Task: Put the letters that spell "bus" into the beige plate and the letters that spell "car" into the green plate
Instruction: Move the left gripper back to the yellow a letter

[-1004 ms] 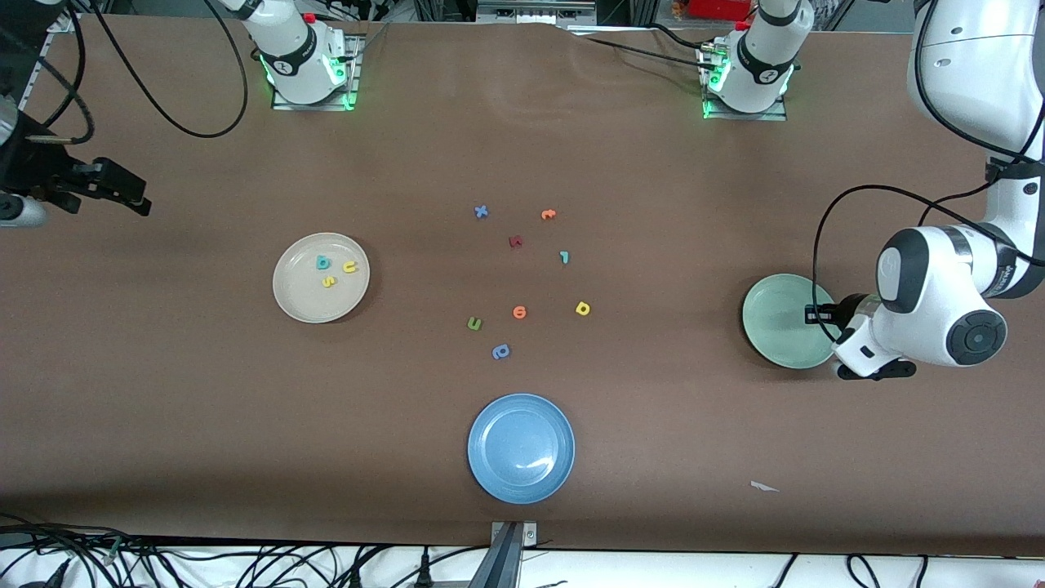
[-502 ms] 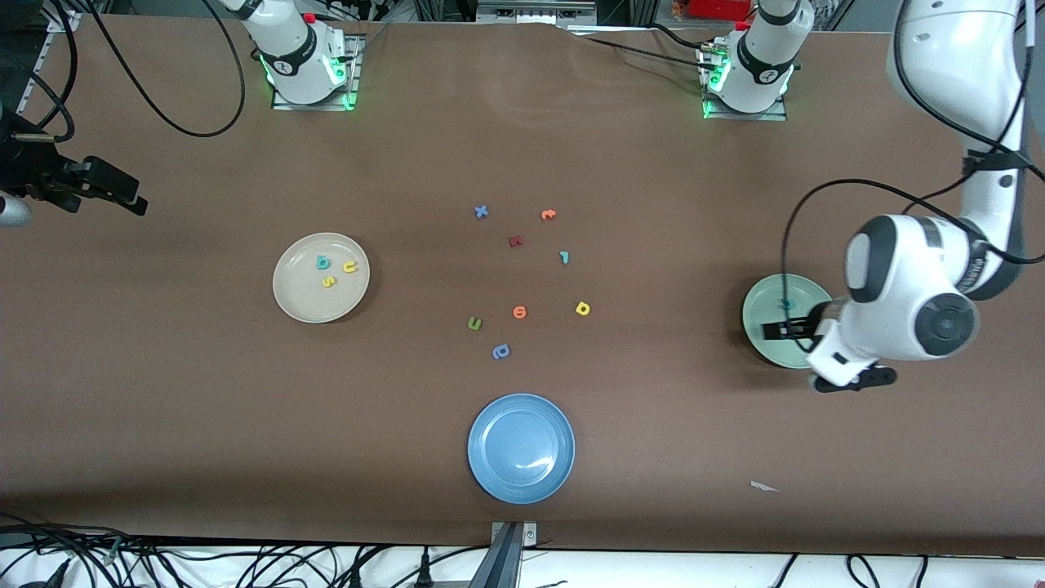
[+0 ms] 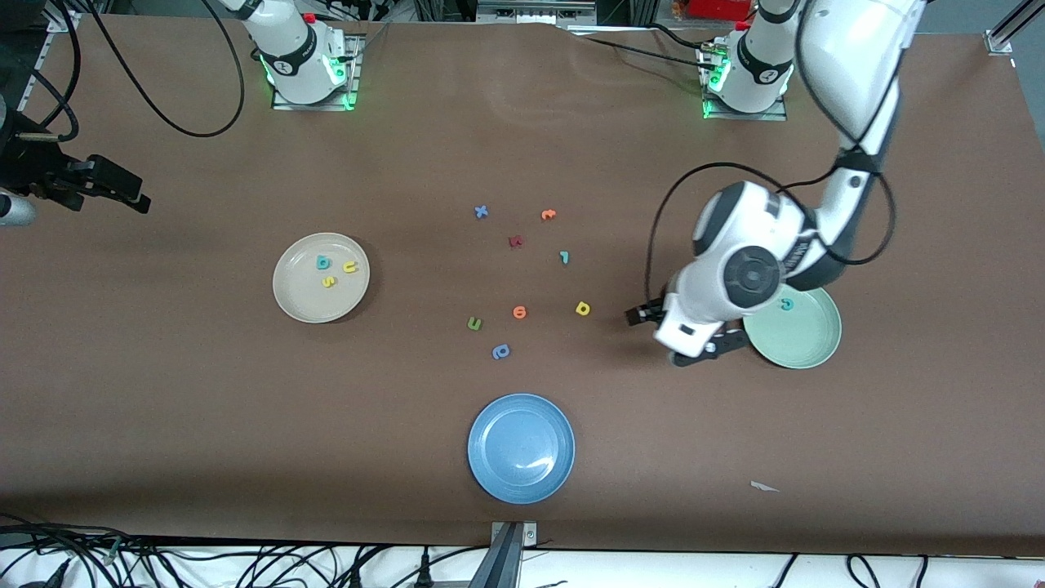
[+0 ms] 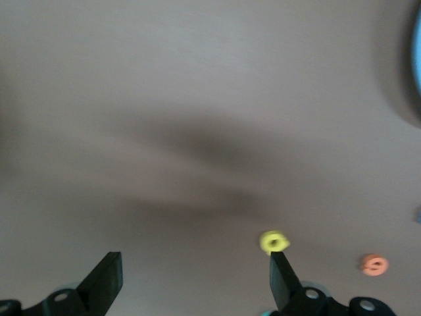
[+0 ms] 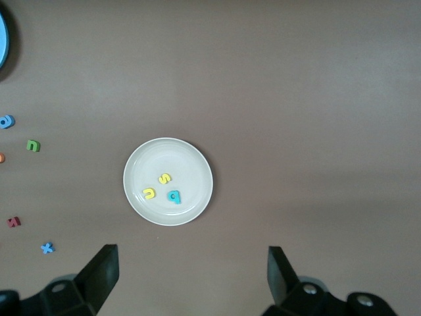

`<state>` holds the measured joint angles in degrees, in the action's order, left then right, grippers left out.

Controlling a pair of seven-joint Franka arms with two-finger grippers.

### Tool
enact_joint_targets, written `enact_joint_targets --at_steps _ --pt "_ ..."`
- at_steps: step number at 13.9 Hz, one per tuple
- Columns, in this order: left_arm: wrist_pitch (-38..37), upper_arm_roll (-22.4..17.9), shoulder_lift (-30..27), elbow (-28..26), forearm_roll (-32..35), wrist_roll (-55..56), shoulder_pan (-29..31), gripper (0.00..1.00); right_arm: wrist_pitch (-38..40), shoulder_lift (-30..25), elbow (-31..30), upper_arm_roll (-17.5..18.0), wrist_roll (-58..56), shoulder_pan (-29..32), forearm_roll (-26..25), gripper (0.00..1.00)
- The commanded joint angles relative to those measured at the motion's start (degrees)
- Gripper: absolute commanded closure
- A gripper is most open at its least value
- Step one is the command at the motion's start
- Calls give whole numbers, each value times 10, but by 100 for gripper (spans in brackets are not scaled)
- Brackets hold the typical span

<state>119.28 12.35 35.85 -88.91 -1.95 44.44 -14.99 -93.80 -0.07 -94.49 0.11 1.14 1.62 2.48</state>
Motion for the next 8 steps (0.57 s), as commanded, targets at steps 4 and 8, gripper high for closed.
enact_joint_targets --at_steps 4,8 --pt "115 0 78 5 20 37 -63 7 6 -9 -5 3 -9 2 -8 0" --pt "124 -1 91 6 52 29 -74 13 6 -10 -5 4 -9 1 -8 0"
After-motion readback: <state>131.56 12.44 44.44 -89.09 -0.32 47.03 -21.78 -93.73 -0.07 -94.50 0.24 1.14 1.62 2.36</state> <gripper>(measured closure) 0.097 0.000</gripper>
